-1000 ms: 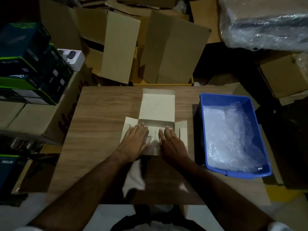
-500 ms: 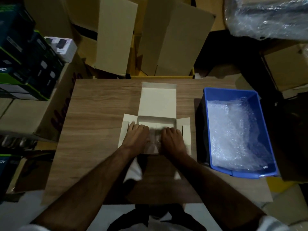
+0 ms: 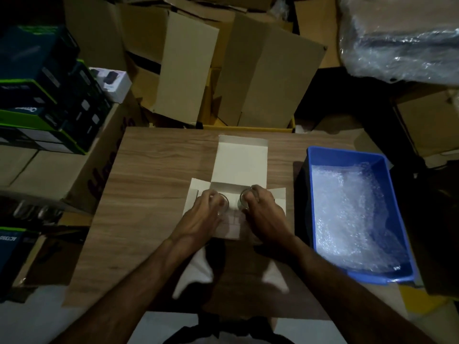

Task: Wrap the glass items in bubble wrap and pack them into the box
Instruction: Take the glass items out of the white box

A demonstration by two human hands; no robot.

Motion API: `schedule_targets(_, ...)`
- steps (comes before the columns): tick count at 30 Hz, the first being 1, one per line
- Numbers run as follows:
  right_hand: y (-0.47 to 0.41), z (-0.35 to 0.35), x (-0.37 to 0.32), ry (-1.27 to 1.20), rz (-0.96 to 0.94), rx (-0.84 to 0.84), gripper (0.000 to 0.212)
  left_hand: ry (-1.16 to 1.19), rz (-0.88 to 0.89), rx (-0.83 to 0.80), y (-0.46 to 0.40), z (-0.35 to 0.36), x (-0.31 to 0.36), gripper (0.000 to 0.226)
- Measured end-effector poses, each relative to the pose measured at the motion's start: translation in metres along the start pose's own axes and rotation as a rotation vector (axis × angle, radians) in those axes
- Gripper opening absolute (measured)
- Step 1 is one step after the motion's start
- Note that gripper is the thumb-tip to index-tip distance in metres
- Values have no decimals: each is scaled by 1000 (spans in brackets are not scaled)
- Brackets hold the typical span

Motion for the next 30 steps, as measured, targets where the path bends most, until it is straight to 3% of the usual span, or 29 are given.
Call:
schedule_targets(4,-16,-15,-16,111,-47,13,67,-31,9,85,12,-27,2,73)
schedule_targets(12,-57,-34,-98,-85,-251,70,48,-151,-273,307,63,-89,-51,59)
schedule_targets(20,-109,35,-182,-92,-386,-98,53,-92,-593,204,117,-69,-142,62)
schedule_targets(26,-129,85,-194,-54,-334,-257,45,-30,-637,128,120,-56,-167,63)
schedule_targets(30,-136,106,-188,36,-325,-295,54,-19,-644,89,117,-49,-178,64)
Point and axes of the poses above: each hand's wrist, its own y-axis away from the middle knuckle, its own z-axis out of the palm, x = y × z, the point moved 5 cm from there along -y, towards the middle knuckle, and after that the axes turned 1 degree about -y, right-handed, at the moved point
